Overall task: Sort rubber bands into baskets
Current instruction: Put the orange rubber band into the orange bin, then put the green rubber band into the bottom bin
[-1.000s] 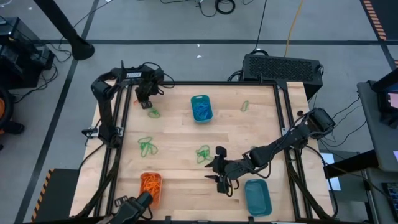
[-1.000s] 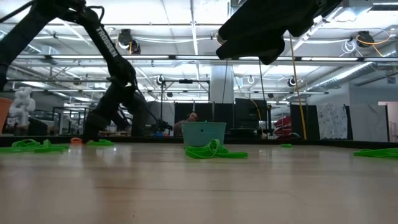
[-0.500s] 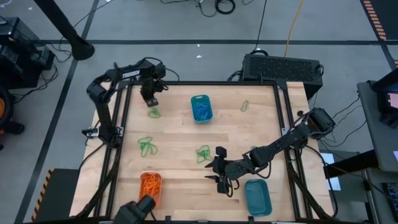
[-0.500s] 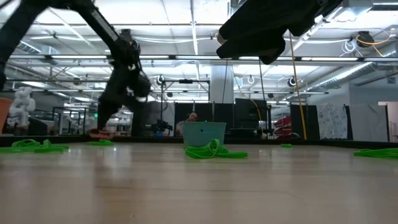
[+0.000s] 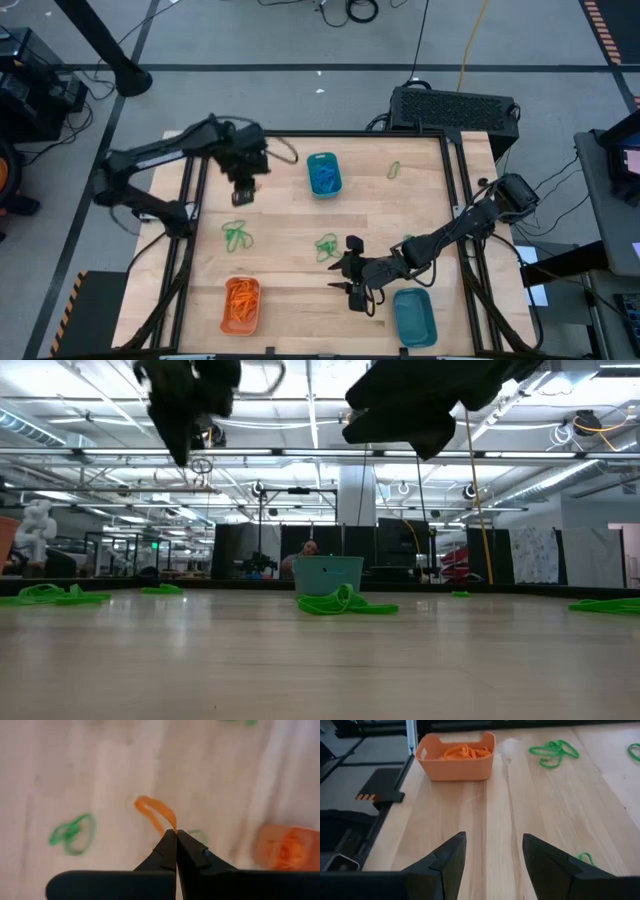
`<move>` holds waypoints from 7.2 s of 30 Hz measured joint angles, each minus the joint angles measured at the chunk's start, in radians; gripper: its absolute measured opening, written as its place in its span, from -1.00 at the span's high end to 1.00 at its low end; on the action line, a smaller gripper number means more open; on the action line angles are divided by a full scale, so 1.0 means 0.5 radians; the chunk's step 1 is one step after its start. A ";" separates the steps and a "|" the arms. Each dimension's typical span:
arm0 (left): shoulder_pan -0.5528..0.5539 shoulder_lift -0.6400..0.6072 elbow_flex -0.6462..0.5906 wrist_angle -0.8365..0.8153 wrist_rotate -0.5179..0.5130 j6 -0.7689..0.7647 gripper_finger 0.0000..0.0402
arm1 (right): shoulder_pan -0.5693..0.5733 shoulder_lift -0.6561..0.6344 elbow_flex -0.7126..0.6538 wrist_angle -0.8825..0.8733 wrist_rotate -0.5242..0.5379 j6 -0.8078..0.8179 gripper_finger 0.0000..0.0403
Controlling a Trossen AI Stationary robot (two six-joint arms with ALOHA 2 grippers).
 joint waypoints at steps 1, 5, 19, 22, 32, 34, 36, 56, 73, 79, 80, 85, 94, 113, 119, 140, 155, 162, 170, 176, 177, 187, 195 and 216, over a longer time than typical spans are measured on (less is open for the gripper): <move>-0.091 -0.047 -0.017 0.009 -0.001 -0.078 1.00 | 0.000 0.000 0.001 0.012 0.000 -0.001 0.07; -0.476 -0.202 -0.169 0.125 0.000 -0.421 1.00 | 0.000 0.000 0.002 0.026 0.000 -0.001 0.07; -1.725 -0.249 -0.618 0.949 -0.062 -1.307 1.00 | 0.000 0.000 0.002 0.040 0.000 -0.001 0.07; -1.943 -0.217 -0.617 1.165 -0.152 -1.397 1.00 | -0.001 0.000 0.002 0.040 0.001 -0.001 0.07; -2.382 0.072 -0.617 1.369 -0.329 -1.657 1.00 | -0.002 0.000 0.002 0.040 0.001 -0.018 0.07; -2.403 0.126 -0.617 1.373 -0.334 -1.661 1.00 | -0.002 0.000 0.002 0.040 0.002 -0.029 0.07; -2.414 0.173 -0.617 1.358 -0.331 -1.660 1.00 | -0.002 0.000 0.002 0.043 0.009 -0.030 0.07; -2.327 0.249 -0.616 1.137 -0.302 -1.540 0.63 | -0.002 0.000 0.001 0.102 0.010 -0.030 0.07; -2.193 0.250 -0.402 0.865 -0.266 -1.213 0.34 | -0.002 0.000 0.000 0.083 0.009 -0.046 0.07; -2.096 0.255 -0.397 1.244 -0.922 -0.800 0.34 | -0.002 -0.007 0.000 0.038 0.009 -0.033 0.07; -2.061 0.269 -0.404 1.322 -0.977 -0.719 0.34 | -0.002 -0.015 0.000 -0.002 0.008 -0.015 0.07; -1.845 0.439 -0.412 1.699 -1.017 -0.385 0.34 | -0.002 -0.098 0.000 -0.261 0.018 0.179 0.07; -1.409 0.920 -0.367 2.088 -0.762 0.141 0.34 | 0.026 -0.135 -0.001 -0.542 0.024 0.396 0.07; -1.157 1.185 -0.367 2.285 -0.245 0.263 0.34 | 0.032 -0.134 -0.001 -0.638 0.063 0.426 0.07; -1.133 1.185 -0.365 2.258 -0.235 0.279 0.37 | 0.032 -0.134 -0.001 -0.635 0.070 0.426 0.07; -1.170 0.872 -0.375 2.143 -0.344 0.227 0.98 | 0.032 -0.134 0.000 -0.604 0.069 0.426 0.07; -1.424 0.008 -0.370 1.606 -0.408 -0.053 0.99 | 0.032 -0.134 0.000 -0.607 0.065 0.420 0.07; -1.596 -0.214 -0.380 1.274 -0.450 -0.343 0.99 | 0.032 -0.133 0.000 -0.587 0.062 0.422 0.07; -1.831 -0.361 -0.421 1.077 -0.663 -0.672 0.99 | 0.032 -0.133 0.000 -0.516 0.063 0.418 0.07; -2.027 -0.376 -0.421 0.983 -0.738 -0.911 0.99 | 0.032 -0.133 0.001 -0.455 0.062 0.376 0.07; -2.059 -0.376 -0.421 0.964 -0.751 -0.960 0.99 | 0.032 -0.133 0.001 -0.455 0.062 0.375 0.07; -2.297 -0.376 -0.435 0.866 -0.778 -1.329 0.99 | 0.032 -0.133 0.001 -0.455 0.062 0.375 0.07; -2.415 -0.376 -0.635 0.875 -0.777 -1.596 0.99 | 0.032 -0.133 0.001 -0.455 0.062 0.375 0.07; -2.484 -0.374 -0.888 1.201 -0.761 -1.710 0.99 | 0.030 -0.133 0.001 -0.455 0.063 0.366 0.07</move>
